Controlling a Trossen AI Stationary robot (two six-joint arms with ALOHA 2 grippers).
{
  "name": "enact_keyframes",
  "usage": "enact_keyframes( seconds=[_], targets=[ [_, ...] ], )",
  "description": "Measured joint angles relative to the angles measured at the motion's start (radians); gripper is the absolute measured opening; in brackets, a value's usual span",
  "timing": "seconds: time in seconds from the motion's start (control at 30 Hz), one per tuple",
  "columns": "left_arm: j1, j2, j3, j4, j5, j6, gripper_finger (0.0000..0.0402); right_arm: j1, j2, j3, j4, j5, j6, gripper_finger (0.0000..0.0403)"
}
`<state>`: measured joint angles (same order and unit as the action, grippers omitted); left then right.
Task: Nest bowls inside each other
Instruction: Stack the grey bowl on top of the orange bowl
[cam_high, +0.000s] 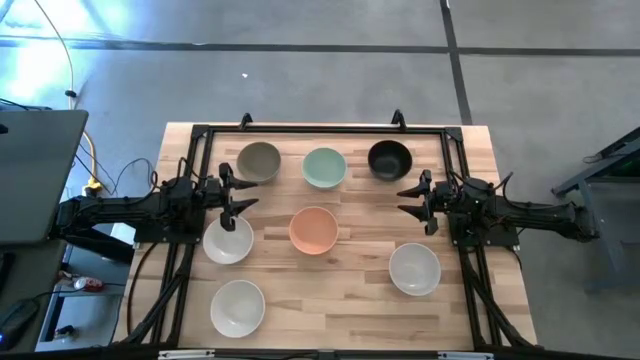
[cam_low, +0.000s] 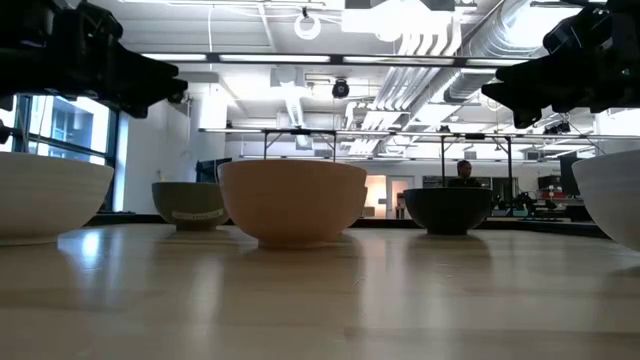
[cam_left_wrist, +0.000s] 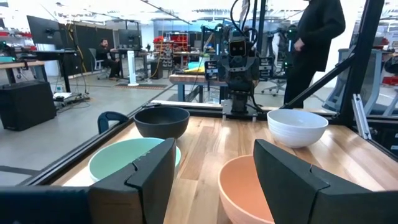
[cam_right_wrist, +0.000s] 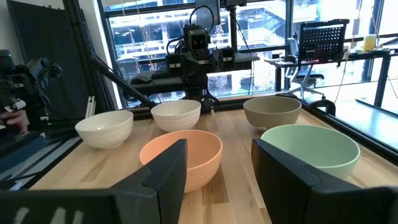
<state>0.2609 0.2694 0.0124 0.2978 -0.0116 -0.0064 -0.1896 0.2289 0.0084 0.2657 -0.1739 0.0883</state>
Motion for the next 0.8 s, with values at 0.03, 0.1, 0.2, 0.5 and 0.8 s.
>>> enact_keyframes(
  seconds=[0.03, 0.1, 0.2, 0.5, 0.8],
  targets=[
    [0.0, 0.0, 0.0, -0.001, 0.0, -0.01, 0.0207, 0.0, 0.0, 0.0, 0.0, 0.0, 0.0, 0.0172],
    [0.0, 0.0, 0.0, 0.0, 0.0, -0.041, 0.0207, 0.0, 0.0, 0.0, 0.0, 0.0, 0.0, 0.0172],
    [0.0, 0.0, 0.0, 0.0, 0.002, -0.106, 0.0207, 0.0, 0.0, 0.0, 0.0, 0.0, 0.0, 0.0172],
    [0.0, 0.0, 0.0, 0.012, -0.032, -0.148, 0.0207, 0.0, 0.0, 0.0, 0.0, 0.0, 0.0, 0.0172],
    [0.0, 0.0, 0.0, 0.01, -0.045, -0.192, 0.0207, 0.0, 0.0, 0.0, 0.0, 0.0, 0.0, 0.0172]
  ],
)
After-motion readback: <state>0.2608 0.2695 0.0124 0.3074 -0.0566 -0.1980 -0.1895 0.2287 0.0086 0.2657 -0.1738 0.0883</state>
